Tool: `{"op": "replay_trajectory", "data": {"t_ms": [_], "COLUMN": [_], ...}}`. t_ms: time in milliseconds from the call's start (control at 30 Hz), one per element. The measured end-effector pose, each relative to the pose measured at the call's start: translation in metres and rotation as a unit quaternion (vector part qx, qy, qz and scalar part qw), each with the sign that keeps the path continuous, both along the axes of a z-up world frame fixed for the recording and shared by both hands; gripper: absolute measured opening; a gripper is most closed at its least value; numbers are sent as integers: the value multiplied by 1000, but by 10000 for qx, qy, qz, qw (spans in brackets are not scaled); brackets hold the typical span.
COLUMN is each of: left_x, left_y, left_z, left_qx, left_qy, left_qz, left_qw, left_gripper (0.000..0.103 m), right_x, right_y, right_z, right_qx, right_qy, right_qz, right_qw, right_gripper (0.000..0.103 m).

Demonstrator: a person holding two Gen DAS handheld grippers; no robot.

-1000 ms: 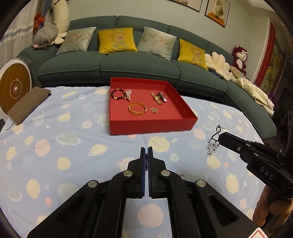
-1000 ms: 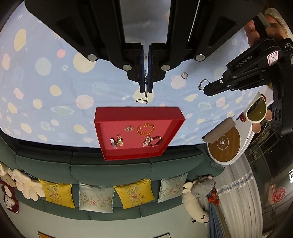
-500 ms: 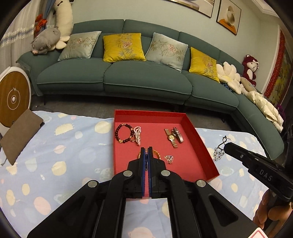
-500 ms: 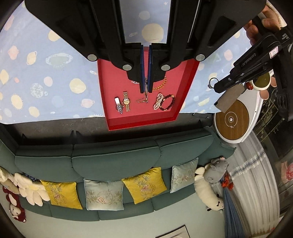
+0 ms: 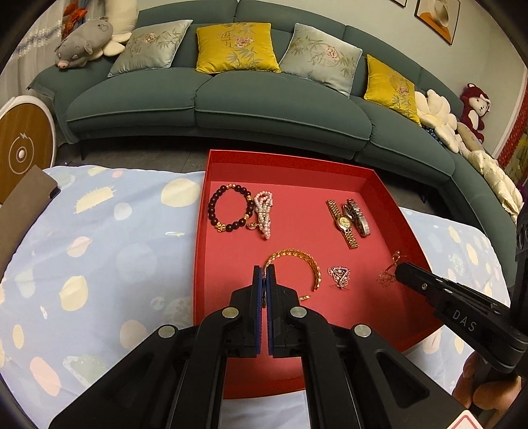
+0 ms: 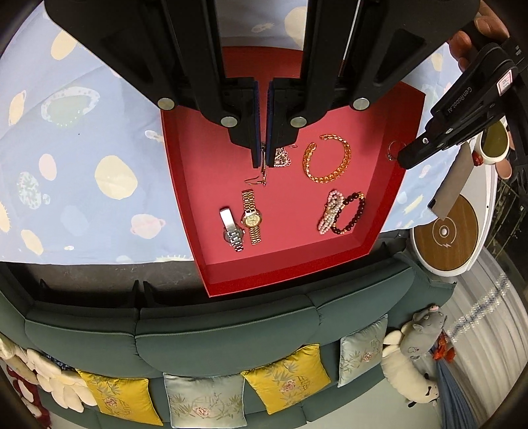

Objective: Organize jewelry
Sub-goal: 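Carry the ring and dangling earring into the red tray and release both, then withdraw both open tools from the tray toward the two gold hoop earrings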

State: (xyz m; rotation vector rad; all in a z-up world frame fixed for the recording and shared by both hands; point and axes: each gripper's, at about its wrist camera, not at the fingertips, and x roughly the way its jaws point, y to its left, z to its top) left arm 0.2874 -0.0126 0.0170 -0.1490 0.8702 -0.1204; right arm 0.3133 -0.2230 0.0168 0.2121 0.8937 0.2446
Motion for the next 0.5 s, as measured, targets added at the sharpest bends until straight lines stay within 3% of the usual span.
{"op": "replay_trajectory", "data": {"t_ms": [167,333,400,467,500], "left_x": [7,10,10,7,5], "left_y": [-1,1,2,6,8], "left_z": [-7,-13,-12,-7,-2], "left_qx": [-103,-76,-64,-108,-131], "left_qy": [96,200,183,143,75], "left_qz": [54,207,294,383,459], "left_qw": [9999,9996,9994,9991,9988], "left_gripper": [1,3,7,22,25], "right_x": [11,13,12,9,8], "right_y": [1,1,-2,-6,-8], "right_z": [-15,-9,-3,6,10], "right_qx": [79,31,58,102,133], "right_qy": [191,30,-69,-185,-234], "right_qz": [-16,-103,-159,-211,-233], "right_qw": [9998,9999,9998,9996,9994], "right_gripper": [3,5,6,6,8]}}
